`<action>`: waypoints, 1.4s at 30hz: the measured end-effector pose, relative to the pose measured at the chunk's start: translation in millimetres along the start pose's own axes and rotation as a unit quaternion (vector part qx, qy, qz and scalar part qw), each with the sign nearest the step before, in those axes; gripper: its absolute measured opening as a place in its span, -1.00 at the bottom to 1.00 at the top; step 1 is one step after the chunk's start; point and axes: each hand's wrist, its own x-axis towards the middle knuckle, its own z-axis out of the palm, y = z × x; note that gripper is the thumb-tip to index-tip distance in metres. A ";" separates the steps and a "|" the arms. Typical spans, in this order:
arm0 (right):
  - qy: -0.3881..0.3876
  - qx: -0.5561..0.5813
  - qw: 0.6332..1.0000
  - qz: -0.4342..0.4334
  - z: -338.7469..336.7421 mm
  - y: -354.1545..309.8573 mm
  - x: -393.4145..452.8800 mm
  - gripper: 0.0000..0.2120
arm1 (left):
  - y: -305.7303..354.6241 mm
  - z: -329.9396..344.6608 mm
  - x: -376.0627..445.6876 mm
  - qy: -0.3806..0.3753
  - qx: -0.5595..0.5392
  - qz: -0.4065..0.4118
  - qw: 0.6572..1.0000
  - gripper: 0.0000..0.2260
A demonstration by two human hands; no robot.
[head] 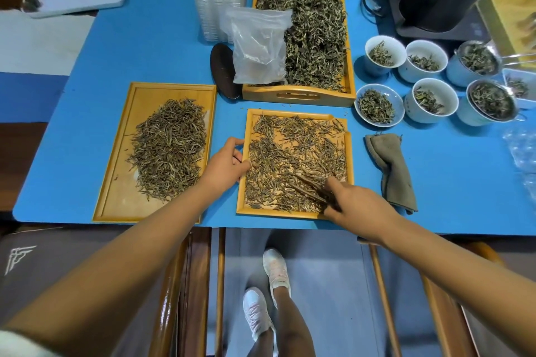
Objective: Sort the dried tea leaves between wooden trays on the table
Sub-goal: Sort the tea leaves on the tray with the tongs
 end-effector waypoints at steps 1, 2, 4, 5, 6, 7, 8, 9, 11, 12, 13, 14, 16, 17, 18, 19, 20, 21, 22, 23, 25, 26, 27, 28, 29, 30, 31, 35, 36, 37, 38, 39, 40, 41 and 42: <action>0.001 0.001 1.000 0.001 0.2 0.0 -0.3 -0.72 | 0.3 0.1 0.1 0.001 0.002 0.000 1.000 -0.60; 0.004 0.006 1.000 0.004 -0.3 0.1 -0.6 -0.72 | 0.5 0.2 0.0 0.001 0.004 -0.001 1.000 -0.60; 0.019 0.025 0.999 0.012 -2.8 0.3 0.2 -0.74 | 0.6 -0.1 -0.5 0.001 0.007 -0.001 1.000 -0.60; 0.029 0.035 0.999 0.015 -4.4 0.7 1.3 -0.76 | 0.6 -0.1 -0.6 0.001 0.007 -0.001 1.000 -0.60; 0.040 0.044 0.998 0.018 -6.1 1.4 2.8 -0.78 | 0.6 0.0 -0.8 0.001 0.009 -0.002 1.000 -0.60; 0.052 0.055 0.997 0.024 -7.8 2.4 5.0 -0.79 | 0.8 0.1 -0.7 0.001 0.011 -0.002 1.000 -0.60; 0.065 0.067 0.995 0.031 -9.5 3.6 7.8 -0.78 | 0.9 0.2 -0.5 0.002 0.013 -0.002 1.000 -0.60; 0.079 0.080 0.993 0.039 -11.0 5.0 11.1 -0.78 | 1.1 0.2 -0.4 0.003 0.015 -0.002 1.000 -0.60; 0.104 0.108 0.987 0.057 -13.5 7.8 18.6 -0.78 | 1.5 0.3 -0.4 0.003 0.017 -0.003 1.000 -0.60; 0.114 0.124 0.984 0.066 -14.0 9.4 22.3 -0.78 | 1.7 0.3 -0.6 0.002 0.015 -0.003 1.000 -0.60; 0.124 0.139 0.980 0.075 -14.4 11.1 26.2 -0.78 | 2.1 0.4 -0.8 0.001 0.012 -0.003 1.000 -0.60; 0.133 0.155 0.975 0.084 -14.3 13.2 29.6 -0.79 | 2.4 0.5 -1.0 0.000 0.008 -0.003 1.000 -0.60; 0.153 0.186 0.965 0.107 -14.0 18.2 35.4 -0.80 | 2.7 0.5 -1.3 -0.001 0.001 -0.003 1.000 -0.60; 0.162 0.201 0.959 0.120 -13.9 21.1 37.4 -0.81 | 2.8 0.6 -1.2 -0.001 0.000 -0.002 1.000 -0.60; 0.170 0.215 0.952 0.134 -13.7 24.3 38.8 -0.80 | 2.7 0.5 -1.4 -0.002 0.000 -0.002 1.000 -0.60; 0.178 0.228 0.946 0.146 -13.5 27.9 39.5 -0.80 | 2.7 0.5 -1.6 -0.002 0.001 -0.001 1.000 -0.60; 0.188 0.241 0.939 0.159 -13.5 31.4 39.3 -0.80 | 2.7 0.4 -1.9 -0.002 0.001 -0.001 1.000 -0.61; 0.200 0.253 0.931 0.172 -13.5 35.6 38.3 -0.80 | 2.8 0.4 -2.0 -0.002 0.002 -0.001 1.000 -0.61; 0.213 0.260 0.924 0.184 -13.3 40.1 36.7 -0.79 | 2.7 0.4 -2.1 -0.003 0.002 -0.001 1.000 -0.61; 0.226 0.262 0.917 0.197 -13.3 45.3 34.7 -0.79 | 2.9 0.5 -1.9 -0.003 0.002 -0.003 1.000 -0.61; 0.246 0.262 0.907 0.219 -13.8 57.0 29.7 -0.81 | 3.5 0.6 -1.6 -0.004 0.005 -0.005 1.000 -0.61; 0.254 0.265 0.902 0.229 -14.3 63.9 27.1 -0.83 | 3.7 0.6 -1.4 -0.005 0.007 -0.006 1.000 -0.61; 0.261 0.266 0.896 0.240 -15.0 71.4 24.4 -0.83 | 4.0 0.6 -1.2 -0.006 0.008 -0.007 1.000 -0.61; 0.264 0.264 0.892 0.254 -16.0 79.5 21.9 -0.83 | 4.1 0.3 -1.1 -0.006 0.010 -0.008 1.000 -0.61; 0.262 0.260 0.889 0.273 -16.9 88.0 19.4 -0.81 | 4.0 0.1 -0.9 -0.006 0.012 -0.008 1.000 -0.60; 0.259 0.253 0.885 0.293 -17.9 96.6 16.8 -0.79 | 3.9 0.0 -0.8 -0.007 0.015 -0.007 1.000 -0.60; 0.255 0.246 0.881 0.313 -18.6 105.6 14.2 -0.76 | 3.8 0.0 -0.7 -0.007 0.017 -0.006 1.000 -0.60; 0.236 0.227 0.870 0.368 -17.7 135.6 4.6 -0.66 | 3.5 0.5 0.0 -0.007 0.020 -0.009 1.000 -0.60; 0.229 0.224 0.869 0.377 -16.2 141.2 3.0 -0.65 | 3.3 0.6 0.3 -0.009 0.018 -0.009 1.000 -0.61; 0.221 0.220 0.869 0.384 -14.5 146.2 1.5 -0.64 | 3.2 0.7 0.6 -0.009 0.017 -0.009 1.000 -0.61; 0.213 0.217 0.869 0.390 -12.6 150.2 0.5 -0.64 | 2.9 0.8 0.8 -0.010 0.017 -0.008 1.000 -0.61; 0.206 0.215 0.869 0.395 -10.3 153.2 -0.2 -0.64 | 2.4 0.7 0.9 -0.009 0.018 -0.007 1.000 -0.61; 0.200 0.213 0.869 0.399 -8.1 155.4 -0.6 -0.64 | 2.0 0.6 1.1 -0.009 0.019 -0.006 1.000 -0.61; 0.195 0.211 0.869 0.403 -5.8 156.9 -1.0 -0.65 | 1.6 0.5 1.3 -0.008 0.020 -0.006 1.000 -0.62; 0.191 0.209 0.870 0.404 -3.3 158.2 -1.2 -0.66 | 1.5 0.4 1.6 -0.007 0.020 -0.006 1.000 -0.62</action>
